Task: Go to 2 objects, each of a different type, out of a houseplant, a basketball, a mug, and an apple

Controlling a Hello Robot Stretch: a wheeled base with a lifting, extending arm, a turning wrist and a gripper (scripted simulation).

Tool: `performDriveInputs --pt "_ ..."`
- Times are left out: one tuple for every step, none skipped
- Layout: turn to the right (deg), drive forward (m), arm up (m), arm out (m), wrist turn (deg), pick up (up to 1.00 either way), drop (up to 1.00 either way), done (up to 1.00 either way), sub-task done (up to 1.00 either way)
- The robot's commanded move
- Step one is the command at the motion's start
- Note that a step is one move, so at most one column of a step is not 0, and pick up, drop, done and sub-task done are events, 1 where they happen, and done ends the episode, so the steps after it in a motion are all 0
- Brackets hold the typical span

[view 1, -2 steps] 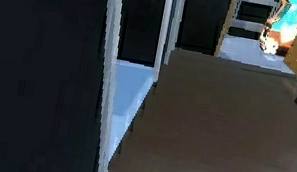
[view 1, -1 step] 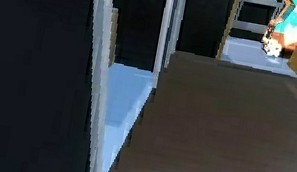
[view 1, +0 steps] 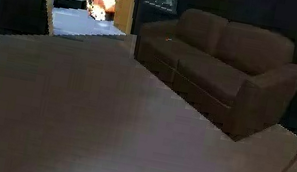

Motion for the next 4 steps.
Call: performDriveInputs --pt "45.0 0.0 0.0 0.0 0.0 0.0 0.0 0.0 0.0" --pt "6.0 0.0 0.0 0.0 0.0 0.0 0.0 0.0 0.0" --pt "0.0 0.15 0.0 0.0 0.0 0.0 0.0 0.0 0.0" --pt "-45.0 0.0 0.0 0.0 0.0 0.0 0.0 0.0 0.0"
